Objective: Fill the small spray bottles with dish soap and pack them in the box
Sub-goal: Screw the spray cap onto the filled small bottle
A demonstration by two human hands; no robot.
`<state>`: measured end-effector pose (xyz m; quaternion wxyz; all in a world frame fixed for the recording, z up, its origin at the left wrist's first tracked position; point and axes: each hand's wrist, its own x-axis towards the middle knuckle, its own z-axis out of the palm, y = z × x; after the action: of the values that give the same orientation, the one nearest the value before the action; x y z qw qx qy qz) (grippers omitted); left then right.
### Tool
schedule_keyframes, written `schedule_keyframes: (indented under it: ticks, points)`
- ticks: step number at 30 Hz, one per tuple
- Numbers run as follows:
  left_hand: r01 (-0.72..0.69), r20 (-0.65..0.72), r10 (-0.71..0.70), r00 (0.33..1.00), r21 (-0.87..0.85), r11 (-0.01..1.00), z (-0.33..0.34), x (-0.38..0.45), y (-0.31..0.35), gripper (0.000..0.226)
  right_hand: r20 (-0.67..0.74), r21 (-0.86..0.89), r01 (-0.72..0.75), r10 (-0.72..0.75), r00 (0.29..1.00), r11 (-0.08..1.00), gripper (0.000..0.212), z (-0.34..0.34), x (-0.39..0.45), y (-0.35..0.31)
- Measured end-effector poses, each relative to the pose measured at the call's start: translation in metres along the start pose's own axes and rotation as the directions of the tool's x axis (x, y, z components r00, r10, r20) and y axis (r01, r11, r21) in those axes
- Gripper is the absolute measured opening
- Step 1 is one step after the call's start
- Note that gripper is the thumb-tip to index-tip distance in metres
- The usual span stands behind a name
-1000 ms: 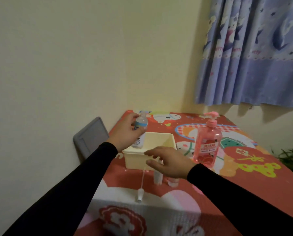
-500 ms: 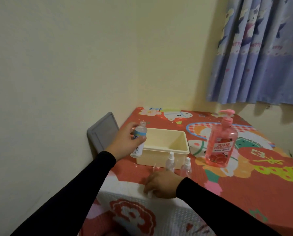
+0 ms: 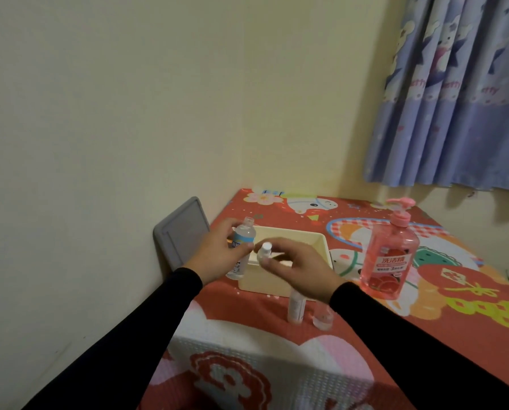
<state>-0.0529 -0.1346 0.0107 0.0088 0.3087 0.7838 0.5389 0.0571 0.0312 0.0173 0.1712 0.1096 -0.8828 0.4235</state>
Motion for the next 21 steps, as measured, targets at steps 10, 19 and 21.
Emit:
schedule_keyframes:
  ticks: [10,19,21]
  points:
    - [-0.01,0.076,0.004,0.997,0.079,0.997,0.006,0.0,-0.002,0.042,-0.392,0.601,0.086,0.199,0.898,0.795,0.015,-0.056,0.028,-0.025]
    - [-0.016,0.12,0.006,0.993,0.081,0.997,0.011,-0.004,0.0,0.042,-0.437,0.682,0.122,0.268,0.858,0.721,0.012,-0.056,0.032,-0.022]
    - [-0.016,0.131,0.005,0.991,0.078,0.997,0.011,-0.004,0.001,0.043,-0.428,0.674,0.106,0.269,0.863,0.731,0.01,-0.053,0.033,-0.019]
